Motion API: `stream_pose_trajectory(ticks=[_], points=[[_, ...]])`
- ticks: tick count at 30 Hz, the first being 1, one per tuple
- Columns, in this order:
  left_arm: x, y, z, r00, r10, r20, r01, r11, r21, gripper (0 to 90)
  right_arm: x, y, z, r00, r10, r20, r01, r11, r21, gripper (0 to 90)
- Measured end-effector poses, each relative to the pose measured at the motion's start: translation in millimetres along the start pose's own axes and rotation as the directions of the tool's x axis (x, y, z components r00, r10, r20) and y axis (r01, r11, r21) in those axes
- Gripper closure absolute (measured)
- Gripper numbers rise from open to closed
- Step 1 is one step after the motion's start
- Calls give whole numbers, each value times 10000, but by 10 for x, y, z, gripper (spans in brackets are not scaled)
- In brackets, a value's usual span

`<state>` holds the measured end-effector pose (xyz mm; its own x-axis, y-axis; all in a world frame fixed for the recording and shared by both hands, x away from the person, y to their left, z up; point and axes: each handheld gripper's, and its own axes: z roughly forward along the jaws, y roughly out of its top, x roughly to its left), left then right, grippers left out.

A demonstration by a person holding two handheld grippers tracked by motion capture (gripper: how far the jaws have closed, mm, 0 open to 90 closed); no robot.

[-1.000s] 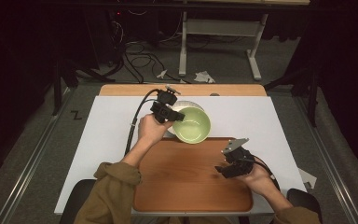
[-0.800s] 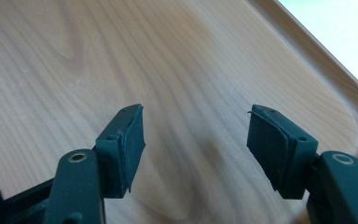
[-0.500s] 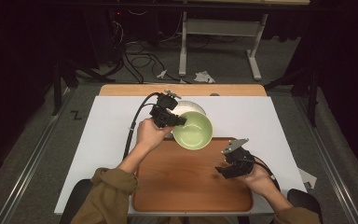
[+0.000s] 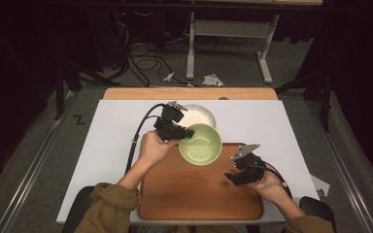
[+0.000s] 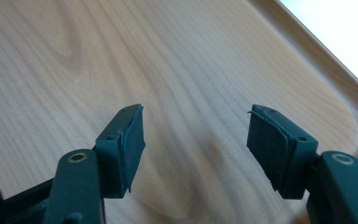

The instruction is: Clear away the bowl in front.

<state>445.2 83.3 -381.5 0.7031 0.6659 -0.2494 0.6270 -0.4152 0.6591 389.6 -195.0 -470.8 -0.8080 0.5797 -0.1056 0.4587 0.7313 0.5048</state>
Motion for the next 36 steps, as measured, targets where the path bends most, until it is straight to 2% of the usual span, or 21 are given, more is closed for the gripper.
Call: stream_pose_trajectory(ticks=[4,5,11,13,26,27,36], points=[[-12,-41,-4,10000,21,94,-21,10000,-38,822,-5,1,3,10000,-97,-12,97,10000,13,367],[-11,-50,-10,9999,67,129,-67,10000,30,822,2,1,-1,10000,4,8,-4,10000,4,367],[-30,-106,-15,9996,-51,286,48,9999,109,822,-4,0,1,9999,-108,-18,108,9999,37,367],[-44,-121,-16,9995,-21,325,16,9999,127,822,1,0,0,10000,5,-17,-5,10000,-3,367],[-114,-214,1,9982,143,578,-164,9992,361,821,-7,-2,-2,10000,-52,6,52,10000,9,367],[-115,-226,9,9981,116,609,-137,9993,343,821,-1,-1,0,10000,54,-1,-54,10000,-2,367],[-102,-326,66,9980,-5,628,-28,9986,535,822,-13,-3,-12,10000,5,9,-5,10000,-13,367]])
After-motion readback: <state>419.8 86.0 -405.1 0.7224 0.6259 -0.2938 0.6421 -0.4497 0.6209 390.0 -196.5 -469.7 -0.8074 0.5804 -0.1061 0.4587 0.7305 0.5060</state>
